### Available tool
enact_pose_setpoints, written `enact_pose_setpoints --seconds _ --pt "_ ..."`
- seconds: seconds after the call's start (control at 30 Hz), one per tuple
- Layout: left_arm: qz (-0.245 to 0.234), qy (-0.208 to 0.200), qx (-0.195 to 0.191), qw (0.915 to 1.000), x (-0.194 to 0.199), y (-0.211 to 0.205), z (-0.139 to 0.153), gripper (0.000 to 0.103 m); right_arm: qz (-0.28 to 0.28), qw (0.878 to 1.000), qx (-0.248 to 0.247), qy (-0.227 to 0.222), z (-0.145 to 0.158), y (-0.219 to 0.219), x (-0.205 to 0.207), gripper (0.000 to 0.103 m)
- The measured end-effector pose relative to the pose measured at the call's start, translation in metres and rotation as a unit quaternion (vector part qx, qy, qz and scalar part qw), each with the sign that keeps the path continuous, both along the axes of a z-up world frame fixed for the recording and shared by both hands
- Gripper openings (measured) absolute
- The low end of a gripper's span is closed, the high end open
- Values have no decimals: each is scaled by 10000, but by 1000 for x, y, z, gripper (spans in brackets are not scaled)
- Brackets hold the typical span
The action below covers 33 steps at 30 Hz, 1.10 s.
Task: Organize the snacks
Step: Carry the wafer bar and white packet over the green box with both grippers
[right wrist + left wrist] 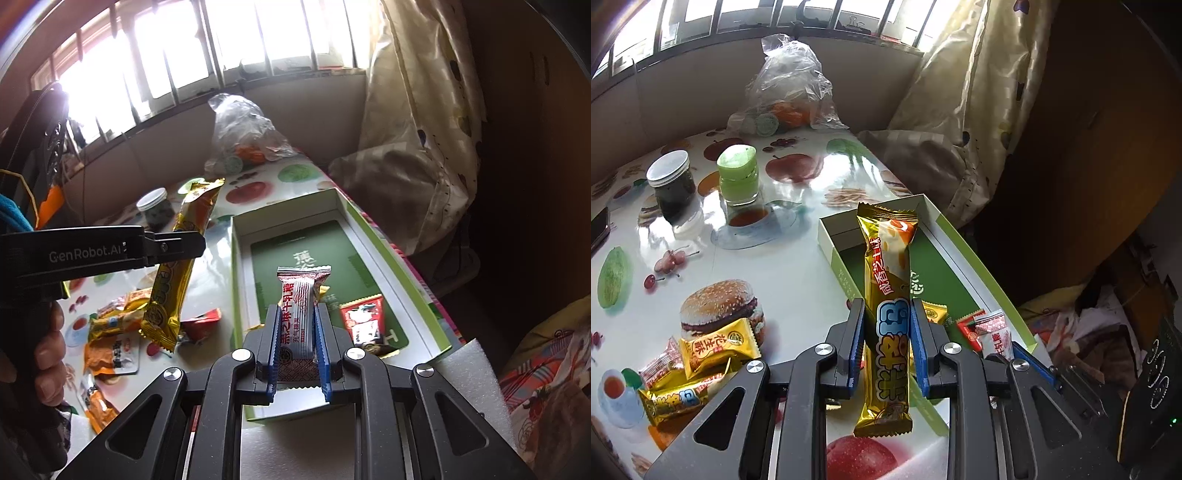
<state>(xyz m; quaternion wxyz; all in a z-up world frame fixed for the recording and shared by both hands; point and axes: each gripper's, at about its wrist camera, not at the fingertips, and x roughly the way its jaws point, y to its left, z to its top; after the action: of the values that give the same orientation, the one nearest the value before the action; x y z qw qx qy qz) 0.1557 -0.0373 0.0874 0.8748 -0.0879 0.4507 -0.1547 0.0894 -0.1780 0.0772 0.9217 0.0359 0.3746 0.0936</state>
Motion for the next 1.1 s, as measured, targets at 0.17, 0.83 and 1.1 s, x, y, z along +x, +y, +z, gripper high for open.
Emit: enact_pose_setpoints --seconds 0.17,0.83,1.1 --pt "-43 49 -91 9999 10 -10 -2 24 -117 9999 12 52 -5 -12 6 17" --pt "-107 469 -75 9988 42 -42 -37 24 -247 9990 -138 344 -34 -31 29 17" --pt "-121 617 -36 9980 48 -47 -48 24 -221 9989 -274 318 -37 -29 32 17"
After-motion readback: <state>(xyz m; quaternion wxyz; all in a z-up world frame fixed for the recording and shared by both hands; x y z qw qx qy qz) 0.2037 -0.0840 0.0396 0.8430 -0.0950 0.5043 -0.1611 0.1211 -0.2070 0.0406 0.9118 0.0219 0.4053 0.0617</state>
